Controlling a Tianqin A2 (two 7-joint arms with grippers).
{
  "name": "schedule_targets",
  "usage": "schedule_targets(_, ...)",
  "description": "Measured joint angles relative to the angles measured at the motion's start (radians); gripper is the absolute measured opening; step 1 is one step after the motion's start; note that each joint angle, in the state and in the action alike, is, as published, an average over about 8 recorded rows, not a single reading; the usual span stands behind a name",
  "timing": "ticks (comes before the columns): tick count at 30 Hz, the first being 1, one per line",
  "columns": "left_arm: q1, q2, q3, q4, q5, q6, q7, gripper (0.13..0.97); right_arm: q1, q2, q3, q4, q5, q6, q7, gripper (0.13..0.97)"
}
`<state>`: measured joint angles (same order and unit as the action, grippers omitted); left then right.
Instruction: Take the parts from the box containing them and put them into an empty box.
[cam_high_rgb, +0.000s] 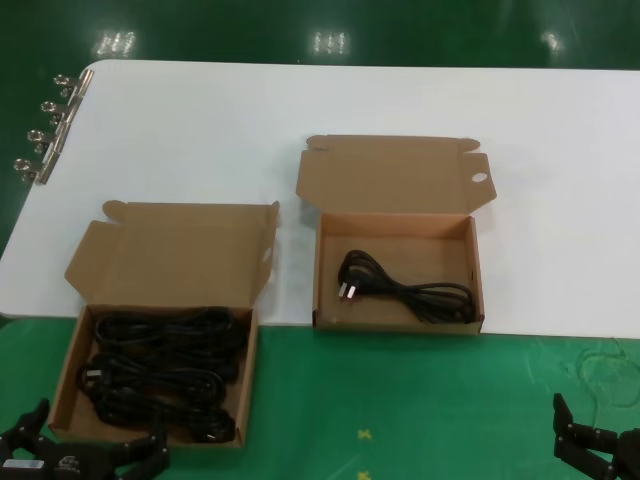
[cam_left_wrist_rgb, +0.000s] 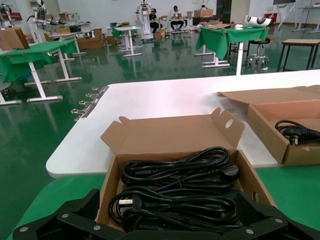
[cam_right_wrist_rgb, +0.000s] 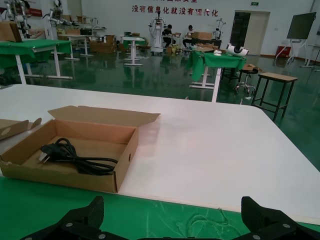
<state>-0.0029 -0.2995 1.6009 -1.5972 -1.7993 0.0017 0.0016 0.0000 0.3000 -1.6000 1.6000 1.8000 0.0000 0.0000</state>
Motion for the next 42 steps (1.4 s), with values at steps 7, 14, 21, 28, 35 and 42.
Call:
schedule_targets(7,0.0,0.0,0.0,0.0,0.0,0.0,0.0,0.966,0.0,0.0,0.0,0.0,0.0,0.0,0.0,0.966)
schedule_targets(14,0.0,0.0,0.0,0.0,0.0,0.0,0.0,0.966,0.0,0.0,0.0,0.0,0.0,0.0,0.0,0.966)
schedule_targets(21,0.0,0.0,0.0,0.0,0.0,0.0,0.0,0.966,0.0,0.0,0.0,0.0,0.0,0.0,0.0,0.966)
schedule_targets(28,0.0,0.0,0.0,0.0,0.0,0.0,0.0,0.966,0.0,0.0,0.0,0.0,0.0,0.0,0.0,0.966)
schedule_targets(35,0.0,0.0,0.0,0.0,0.0,0.0,0.0,0.966,0.0,0.0,0.0,0.0,0.0,0.0,0.0,0.966)
schedule_targets(42,0.0,0.0,0.0,0.0,0.0,0.0,0.0,0.966,0.0,0.0,0.0,0.0,0.0,0.0,0.0,0.966)
